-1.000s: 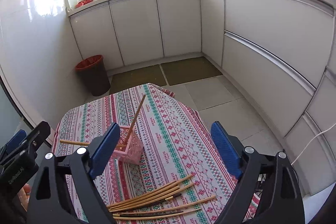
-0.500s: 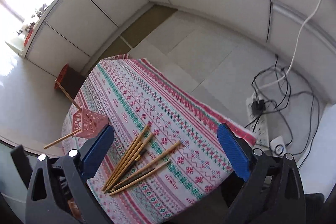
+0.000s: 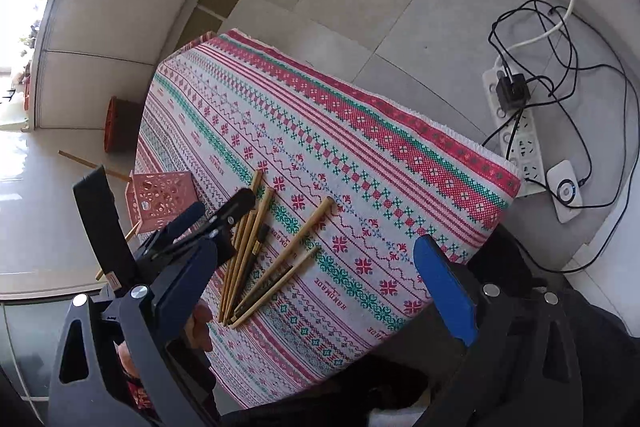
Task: Organize utensils
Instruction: 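Lower the left tool to the pile and grasp another chopstick, then grasp a chopstick with the right tool while the left tool lifts its chopstick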
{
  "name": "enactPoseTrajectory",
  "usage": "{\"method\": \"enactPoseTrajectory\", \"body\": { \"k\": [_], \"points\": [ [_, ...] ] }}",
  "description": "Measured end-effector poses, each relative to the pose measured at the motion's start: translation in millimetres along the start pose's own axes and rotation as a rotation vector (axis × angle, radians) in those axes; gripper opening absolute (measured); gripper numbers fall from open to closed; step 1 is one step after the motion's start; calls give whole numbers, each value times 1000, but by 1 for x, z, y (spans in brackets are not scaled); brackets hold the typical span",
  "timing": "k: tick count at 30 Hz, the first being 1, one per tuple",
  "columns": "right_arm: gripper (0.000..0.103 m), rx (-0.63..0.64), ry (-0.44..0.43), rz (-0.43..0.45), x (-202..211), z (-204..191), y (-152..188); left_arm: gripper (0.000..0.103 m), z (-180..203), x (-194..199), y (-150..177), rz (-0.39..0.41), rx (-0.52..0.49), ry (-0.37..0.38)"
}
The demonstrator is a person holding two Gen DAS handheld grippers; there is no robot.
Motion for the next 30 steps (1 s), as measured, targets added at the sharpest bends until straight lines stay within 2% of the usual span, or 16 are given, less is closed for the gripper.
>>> {"method": "enactPoseTrajectory", "body": {
  "k": [2, 4, 6, 8, 9, 14, 15, 16, 17, 21, 25, 27, 30],
  "points": [
    [96, -20, -8, -27, -6, 5, 1, 75, 3, -7, -5, -14, -15, 11],
    [96, -47, -11, -49, -10, 10, 1, 50, 6, -18, -8, -37, -28, 12],
    [96, -73, -6, -49, -11, 17, -1, 39, 7, -29, -8, -57, -47, 1],
    [96, -91, -6, -45, -10, 20, -4, 35, 8, -31, -11, -44, -65, -13],
    [96, -94, -6, -45, -10, 21, -5, 28, 9, -31, -12, -44, -74, -13],
    [96, -99, 1, -70, -15, 22, -4, 25, 16, -33, -10, -37, -126, -47],
    [96, -102, 1, -73, -16, 23, -4, 23, 19, -34, -9, -36, -134, -54],
    [96, -105, 3, -74, -17, 23, -4, 17, 21, -35, -9, -32, -142, -59],
    [96, -108, 5, -74, -18, 22, -3, 13, 24, -36, -8, -25, -142, -60],
    [96, -97, 21, -88, -29, 16, 2, 11, 13, -29, -8, 34, -125, -87],
    [96, -94, 60, -86, -43, 11, 8, 7, -10, 3, -3, 113, -77, -97],
    [95, -104, 78, -86, -52, 9, 10, 6, -25, 32, 3, 180, -43, -108],
    [83, -116, 126, -70, -66, 7, 11, 6, -43, 73, 14, 271, 0, -124]
  ]
}}
Point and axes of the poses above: each gripper's, at about its wrist camera, not at the fingertips, and x roughly against the way its jaws point, z to its right, y to its underside, the point moved 9 cm from there along -x, roughly the way its jaws point, and after that the axes turned 11 degrees about -y, right-handed, at the moved point
